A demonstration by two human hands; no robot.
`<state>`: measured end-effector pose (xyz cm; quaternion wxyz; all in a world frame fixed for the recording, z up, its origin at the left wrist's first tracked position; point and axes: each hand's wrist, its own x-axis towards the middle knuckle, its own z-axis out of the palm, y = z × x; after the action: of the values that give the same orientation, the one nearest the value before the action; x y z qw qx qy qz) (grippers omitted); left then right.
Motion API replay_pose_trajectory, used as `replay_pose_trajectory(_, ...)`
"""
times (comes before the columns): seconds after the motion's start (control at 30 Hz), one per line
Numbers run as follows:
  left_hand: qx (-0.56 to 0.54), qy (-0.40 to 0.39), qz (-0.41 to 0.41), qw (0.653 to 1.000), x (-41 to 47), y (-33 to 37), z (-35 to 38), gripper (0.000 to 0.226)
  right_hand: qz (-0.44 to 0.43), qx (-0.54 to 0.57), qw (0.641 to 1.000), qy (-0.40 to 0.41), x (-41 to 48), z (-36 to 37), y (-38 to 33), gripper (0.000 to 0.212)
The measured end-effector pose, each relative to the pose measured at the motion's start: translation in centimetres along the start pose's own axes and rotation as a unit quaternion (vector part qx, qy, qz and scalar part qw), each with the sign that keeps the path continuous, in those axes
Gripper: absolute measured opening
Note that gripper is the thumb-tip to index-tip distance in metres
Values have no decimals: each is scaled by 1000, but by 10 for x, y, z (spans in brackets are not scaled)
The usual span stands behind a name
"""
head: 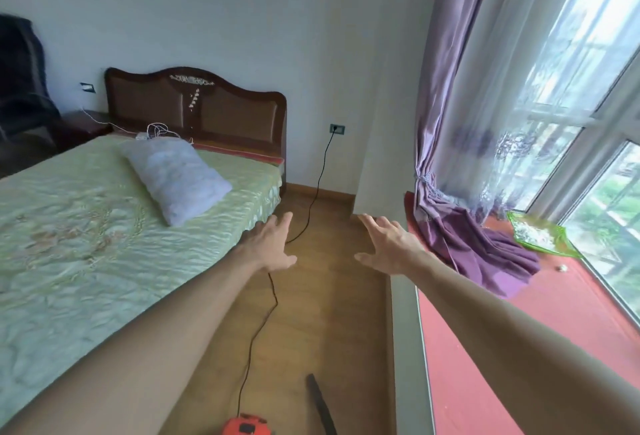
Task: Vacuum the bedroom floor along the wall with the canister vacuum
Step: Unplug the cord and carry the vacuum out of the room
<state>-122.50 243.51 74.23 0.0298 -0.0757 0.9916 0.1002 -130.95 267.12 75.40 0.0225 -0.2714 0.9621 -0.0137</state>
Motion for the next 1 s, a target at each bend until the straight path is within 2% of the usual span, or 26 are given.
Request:
replay_pose_trajectory(0.27,38,21,2,999,-10,-5,-34,86,-8,-19,999,36,0,-43,-11,83)
replay_pose_trajectory(0.5,57,35,-2,998,11,-12,-45,92,-20,-20,999,42,34,-54,2,80)
replay_pose_trajectory(0.77,51,36,-11,998,97,9,-49,98,-40,-21,998,33,115,-54,51,79)
replay_pose_trajectory(1.0,34,43,-26,998,190,42,-56,93,-36,-19,999,12,197,-60,118,83)
